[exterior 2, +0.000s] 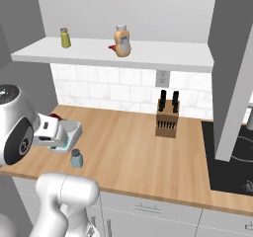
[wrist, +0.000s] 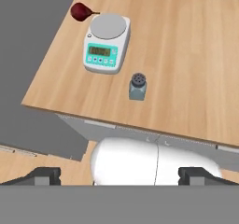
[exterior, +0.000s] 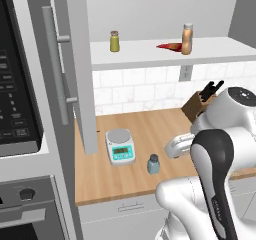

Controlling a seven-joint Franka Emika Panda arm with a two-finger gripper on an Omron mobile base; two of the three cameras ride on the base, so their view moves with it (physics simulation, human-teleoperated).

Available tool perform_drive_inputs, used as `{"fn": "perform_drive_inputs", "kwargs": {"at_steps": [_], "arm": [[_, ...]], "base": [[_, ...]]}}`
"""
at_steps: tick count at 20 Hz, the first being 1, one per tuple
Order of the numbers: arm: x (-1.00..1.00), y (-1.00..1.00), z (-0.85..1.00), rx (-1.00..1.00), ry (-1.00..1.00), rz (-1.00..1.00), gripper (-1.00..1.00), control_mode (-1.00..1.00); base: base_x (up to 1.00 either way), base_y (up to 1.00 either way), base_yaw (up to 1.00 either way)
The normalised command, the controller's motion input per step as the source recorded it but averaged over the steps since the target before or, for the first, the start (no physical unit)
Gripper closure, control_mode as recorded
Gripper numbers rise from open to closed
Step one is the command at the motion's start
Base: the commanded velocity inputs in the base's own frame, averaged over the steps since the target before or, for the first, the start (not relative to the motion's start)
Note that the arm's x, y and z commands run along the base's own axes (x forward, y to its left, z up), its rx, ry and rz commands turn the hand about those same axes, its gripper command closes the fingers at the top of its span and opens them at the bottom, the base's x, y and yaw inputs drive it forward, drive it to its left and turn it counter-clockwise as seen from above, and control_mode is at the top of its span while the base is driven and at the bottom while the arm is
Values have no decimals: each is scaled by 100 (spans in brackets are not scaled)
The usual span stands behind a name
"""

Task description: Put the shaker and condiment bottle from the counter next to their counterparts in the cabinet.

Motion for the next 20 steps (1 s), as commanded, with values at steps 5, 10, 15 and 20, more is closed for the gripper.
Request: {"fn": "perform_drive_inputs", "kwargs": {"at_steps": [5, 10, 15, 20], "arm": [[24, 0, -5, -1, -1, 1, -100, -100], [8, 0, -8, -2, 0, 0, -100, -100], [5, 0, -11, -3, -1, 0, -100, -100], [30, 0, -7, -5, -5, 0, -100, -100]], "base": [[0, 0, 0], [0, 0, 0], [0, 0, 0], [0, 0, 0]]}}
